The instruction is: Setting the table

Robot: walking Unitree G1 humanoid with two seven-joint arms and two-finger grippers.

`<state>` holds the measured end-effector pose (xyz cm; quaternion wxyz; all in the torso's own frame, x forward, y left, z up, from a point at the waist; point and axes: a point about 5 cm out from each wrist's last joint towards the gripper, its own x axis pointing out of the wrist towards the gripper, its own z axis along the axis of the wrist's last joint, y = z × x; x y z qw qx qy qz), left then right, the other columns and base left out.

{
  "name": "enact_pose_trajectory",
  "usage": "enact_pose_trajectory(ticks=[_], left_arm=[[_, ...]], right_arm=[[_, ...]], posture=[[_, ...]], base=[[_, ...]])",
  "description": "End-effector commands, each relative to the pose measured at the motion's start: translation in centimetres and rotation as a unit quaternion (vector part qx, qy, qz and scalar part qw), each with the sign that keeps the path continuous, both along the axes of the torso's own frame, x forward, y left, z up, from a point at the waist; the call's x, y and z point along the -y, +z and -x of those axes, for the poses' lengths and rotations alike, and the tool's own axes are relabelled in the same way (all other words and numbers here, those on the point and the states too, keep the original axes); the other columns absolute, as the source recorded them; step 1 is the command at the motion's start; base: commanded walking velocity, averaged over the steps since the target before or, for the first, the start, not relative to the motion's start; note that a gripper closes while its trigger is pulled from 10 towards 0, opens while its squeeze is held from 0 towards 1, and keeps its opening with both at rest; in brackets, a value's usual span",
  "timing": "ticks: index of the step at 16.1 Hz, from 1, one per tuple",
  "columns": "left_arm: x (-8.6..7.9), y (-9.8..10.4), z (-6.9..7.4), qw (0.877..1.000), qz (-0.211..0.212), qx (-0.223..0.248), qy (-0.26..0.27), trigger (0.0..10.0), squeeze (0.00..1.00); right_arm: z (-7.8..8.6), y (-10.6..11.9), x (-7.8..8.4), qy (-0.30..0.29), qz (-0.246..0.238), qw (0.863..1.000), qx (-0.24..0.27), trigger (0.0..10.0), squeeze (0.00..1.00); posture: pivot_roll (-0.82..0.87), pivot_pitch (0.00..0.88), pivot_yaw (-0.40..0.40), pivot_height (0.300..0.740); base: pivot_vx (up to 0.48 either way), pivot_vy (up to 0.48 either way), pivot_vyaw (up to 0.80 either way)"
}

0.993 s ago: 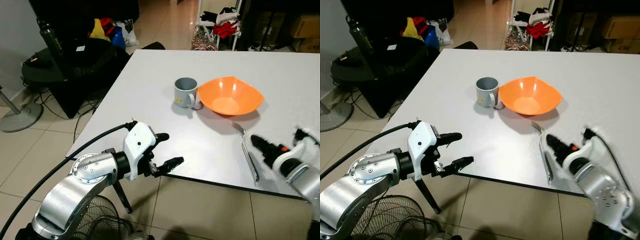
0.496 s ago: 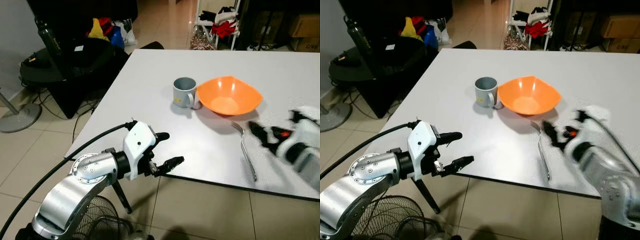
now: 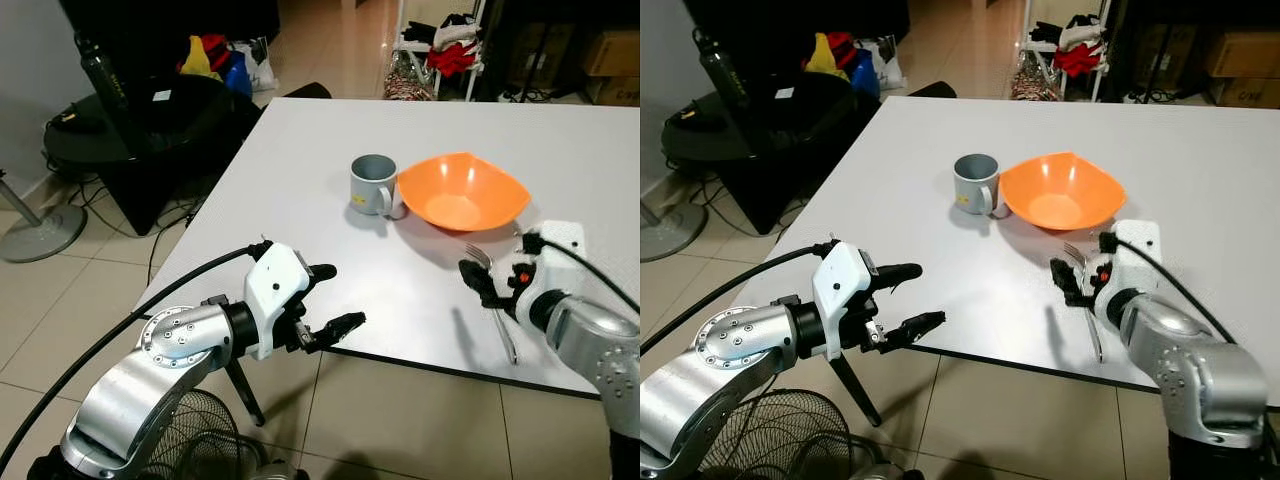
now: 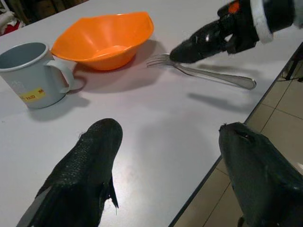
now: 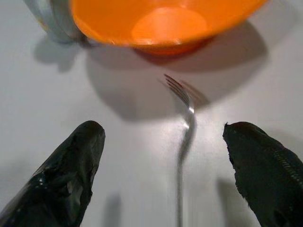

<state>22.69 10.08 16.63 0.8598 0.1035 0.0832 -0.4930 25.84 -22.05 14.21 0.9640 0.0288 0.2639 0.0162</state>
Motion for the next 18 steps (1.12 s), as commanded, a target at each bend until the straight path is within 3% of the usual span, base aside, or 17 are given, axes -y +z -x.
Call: enact_pose_trajectory(ticks=[1, 3, 4, 5, 6, 9, 14, 18], left_arm=[[-0.4, 0.1, -0.3, 1.0, -0.005, 0.002, 0.005, 10.0, 0.0], [-0.4, 0.1, -0.3, 1.0, -0.005, 0.003, 0.004, 10.0, 0.0], [-0.4, 0.1, -0.3, 1.0, -0.005, 0.003, 0.004, 10.0, 0.0], [-0.4, 0.1, -0.3, 1.0, -0.005, 0.003, 0.004, 10.0, 0.0], [-0.4, 0.1, -0.3, 1.0, -0.005, 0.003, 0.005, 10.0, 0.0], [-0.4, 0.1, -0.3, 1.0, -0.004, 0.003, 0.005, 10.0, 0.0], [-0.4, 0.1, -0.3, 1.0, -0.005, 0.002, 0.004, 10.0, 0.0], [-0.4, 0.1, -0.3, 1.0, -0.006, 0.003, 0.004, 10.0, 0.0]], right_arm=[[-0.2, 0.0, 0.0, -0.005, 0.006, 1.0, 0.006, 10.0, 0.0], [-0.5, 0.1, 0.3, -0.02, 0.008, 1.0, 0.015, 10.0, 0.0], [-0.7, 0.1, 0.4, -0.023, 0.007, 1.0, 0.015, 5.7, 0.0], [-0.8, 0.0, 0.4, -0.023, 0.007, 1.0, 0.016, 4.0, 0.0], [-0.9, 0.1, 0.3, -0.02, -0.002, 1.0, 0.019, 0.0, 0.0], [-1.2, -0.1, 0.1, -0.016, -0.026, 0.999, 0.018, 0.0, 0.0], [-1.3, -1.3, -0.4, -0.006, -0.031, 0.999, -0.024, 0.0, 0.0], [-1.4, -1.4, -0.6, -0.003, -0.036, 0.999, -0.028, 0.0, 0.0]], posture=[[0.09, 0.0, 0.111, 0.74], [0.09, 0.0, 0.111, 0.74], [0.08, 0.0, 0.114, 0.74], [0.08, 0.0, 0.114, 0.74], [0.09, 0.0, 0.112, 0.74], [0.09, 0.0, 0.112, 0.74], [0.08, 0.0, 0.115, 0.74], [0.09, 0.0, 0.117, 0.74]], base=[[0.0, 0.0, 0.0], [0.0, 0.0, 0.0], [0.0, 0.0, 0.0], [0.0, 0.0, 0.0], [0.0, 0.0, 0.0], [0.0, 0.0, 0.0], [0.0, 0.0, 0.0], [0.0, 0.0, 0.0]])
